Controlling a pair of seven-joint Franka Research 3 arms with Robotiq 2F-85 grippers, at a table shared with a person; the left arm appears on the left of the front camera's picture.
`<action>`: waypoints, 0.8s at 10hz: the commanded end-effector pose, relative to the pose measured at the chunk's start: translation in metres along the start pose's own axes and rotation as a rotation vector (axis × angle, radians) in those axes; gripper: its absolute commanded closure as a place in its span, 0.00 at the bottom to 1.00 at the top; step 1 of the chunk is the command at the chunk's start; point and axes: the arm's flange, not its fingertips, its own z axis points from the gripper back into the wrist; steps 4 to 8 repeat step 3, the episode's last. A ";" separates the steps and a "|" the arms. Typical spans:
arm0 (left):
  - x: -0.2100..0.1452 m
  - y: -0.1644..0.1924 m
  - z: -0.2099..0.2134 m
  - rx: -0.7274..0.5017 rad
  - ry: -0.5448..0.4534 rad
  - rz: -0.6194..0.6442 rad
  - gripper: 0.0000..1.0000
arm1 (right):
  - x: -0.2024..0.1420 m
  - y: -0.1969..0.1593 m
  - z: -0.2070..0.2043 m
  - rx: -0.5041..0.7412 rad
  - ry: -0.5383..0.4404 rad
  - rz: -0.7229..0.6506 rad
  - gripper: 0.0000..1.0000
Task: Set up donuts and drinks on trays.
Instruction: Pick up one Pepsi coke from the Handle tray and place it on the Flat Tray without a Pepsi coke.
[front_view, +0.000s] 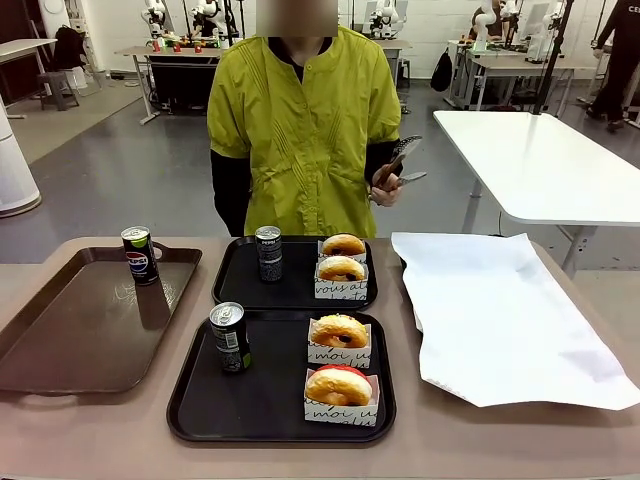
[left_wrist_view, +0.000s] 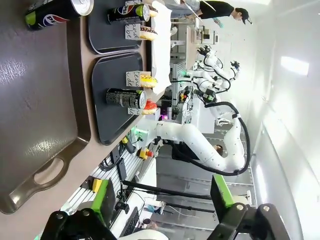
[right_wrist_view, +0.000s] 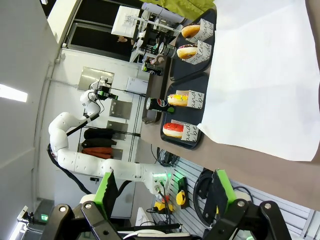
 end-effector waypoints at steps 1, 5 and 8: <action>0.000 0.000 0.001 0.004 -0.002 0.000 0.00 | 0.002 0.001 -0.001 0.027 -0.016 0.016 0.00; 0.000 0.000 0.001 0.004 -0.002 0.000 0.00 | 0.002 0.001 -0.001 0.027 -0.016 0.016 0.00; 0.000 0.000 0.001 0.004 -0.002 0.000 0.00 | 0.002 0.001 -0.001 0.027 -0.016 0.016 0.00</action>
